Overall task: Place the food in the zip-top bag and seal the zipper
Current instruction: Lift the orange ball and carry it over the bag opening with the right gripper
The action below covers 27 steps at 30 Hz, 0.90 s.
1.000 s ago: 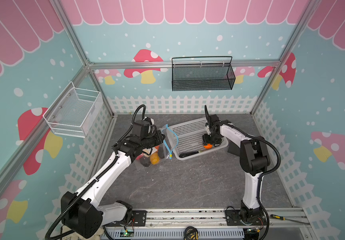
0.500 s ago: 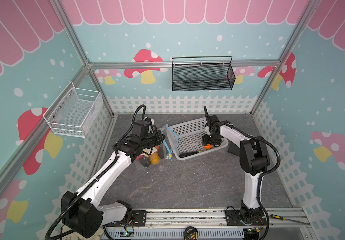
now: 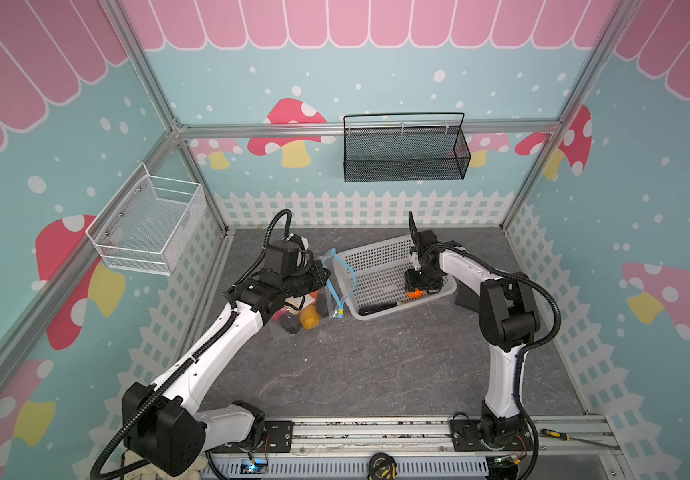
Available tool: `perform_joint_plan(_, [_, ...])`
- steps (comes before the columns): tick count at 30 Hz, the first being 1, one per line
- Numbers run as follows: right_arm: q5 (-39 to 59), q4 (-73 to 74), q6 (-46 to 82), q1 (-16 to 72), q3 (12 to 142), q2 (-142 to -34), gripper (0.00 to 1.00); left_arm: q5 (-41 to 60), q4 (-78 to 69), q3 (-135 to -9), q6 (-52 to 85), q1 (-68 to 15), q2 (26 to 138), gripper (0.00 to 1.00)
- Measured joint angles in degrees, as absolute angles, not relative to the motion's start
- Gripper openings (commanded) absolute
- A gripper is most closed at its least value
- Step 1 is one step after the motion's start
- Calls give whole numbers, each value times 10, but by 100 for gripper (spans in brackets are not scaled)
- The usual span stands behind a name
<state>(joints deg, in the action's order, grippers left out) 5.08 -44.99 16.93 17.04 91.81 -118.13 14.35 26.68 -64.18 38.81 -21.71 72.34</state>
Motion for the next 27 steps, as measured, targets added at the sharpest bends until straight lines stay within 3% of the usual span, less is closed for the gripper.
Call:
perform_joint_plan(12, [156,-400,170,180,924,-1153,60,144,267,-642,388,-217,723,0])
perform_joint_plan(27, [266,-294,172,291,933,-1066,60,148,273,-659,393,-217,741,0])
